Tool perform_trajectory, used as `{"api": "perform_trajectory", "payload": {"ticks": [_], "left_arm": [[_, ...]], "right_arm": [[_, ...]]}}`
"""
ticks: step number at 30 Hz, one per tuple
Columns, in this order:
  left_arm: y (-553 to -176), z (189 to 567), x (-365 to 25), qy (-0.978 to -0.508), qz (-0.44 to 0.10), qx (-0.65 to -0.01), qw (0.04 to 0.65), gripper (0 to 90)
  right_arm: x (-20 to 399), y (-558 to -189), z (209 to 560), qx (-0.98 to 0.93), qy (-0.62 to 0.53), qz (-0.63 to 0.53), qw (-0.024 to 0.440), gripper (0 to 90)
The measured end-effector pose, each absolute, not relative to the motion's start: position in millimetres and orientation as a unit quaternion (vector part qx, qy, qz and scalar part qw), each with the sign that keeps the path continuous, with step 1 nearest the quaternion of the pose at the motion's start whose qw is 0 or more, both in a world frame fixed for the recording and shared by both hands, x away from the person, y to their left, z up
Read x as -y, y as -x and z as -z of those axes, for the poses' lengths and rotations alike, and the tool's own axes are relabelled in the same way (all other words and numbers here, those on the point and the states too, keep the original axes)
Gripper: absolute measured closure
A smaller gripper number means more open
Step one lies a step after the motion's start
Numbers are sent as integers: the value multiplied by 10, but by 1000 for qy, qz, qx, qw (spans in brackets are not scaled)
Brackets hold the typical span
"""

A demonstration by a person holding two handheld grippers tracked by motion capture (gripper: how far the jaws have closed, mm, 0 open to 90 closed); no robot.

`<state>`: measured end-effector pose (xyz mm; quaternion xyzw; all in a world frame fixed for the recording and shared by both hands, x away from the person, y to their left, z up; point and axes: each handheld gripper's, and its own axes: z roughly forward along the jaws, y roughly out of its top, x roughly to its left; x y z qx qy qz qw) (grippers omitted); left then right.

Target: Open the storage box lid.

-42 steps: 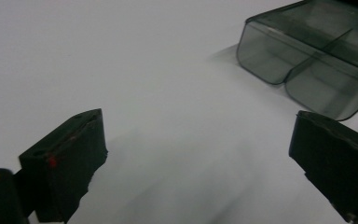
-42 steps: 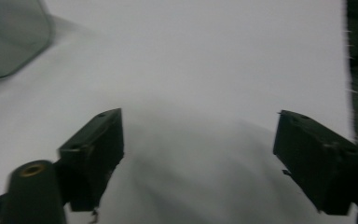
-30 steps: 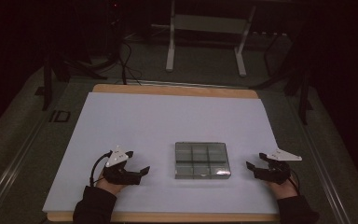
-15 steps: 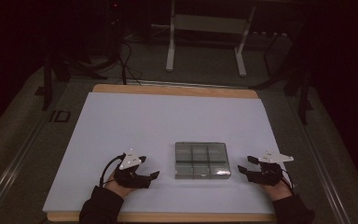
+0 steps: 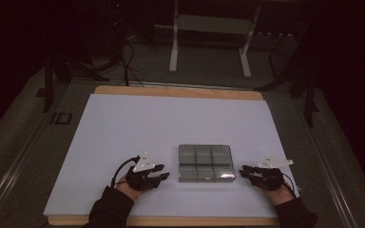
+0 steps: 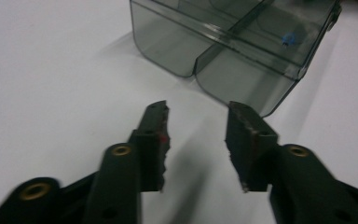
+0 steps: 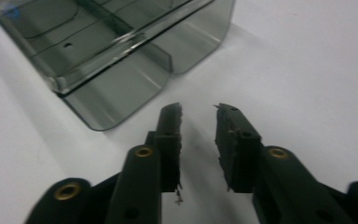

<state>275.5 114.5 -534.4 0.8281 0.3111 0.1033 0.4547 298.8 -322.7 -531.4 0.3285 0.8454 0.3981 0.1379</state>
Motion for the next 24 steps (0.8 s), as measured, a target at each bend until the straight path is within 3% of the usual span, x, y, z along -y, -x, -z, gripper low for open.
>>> {"api": "perform_trajectory", "payload": {"ticks": [7,12,24], "left_arm": [[-2815,5363,-1050,-834,-94,-295,457,800],[-2832,5362,-991,-837,-97,-286,456,880],[-2798,5322,-932,-835,-97,-253,478,882]], "right_arm": [[3174,-2984,5304,-853,-308,-402,127,879],[3158,-2981,5295,-854,-303,-405,122,898],[3093,-2985,5251,-850,-290,-426,105,898]]}}
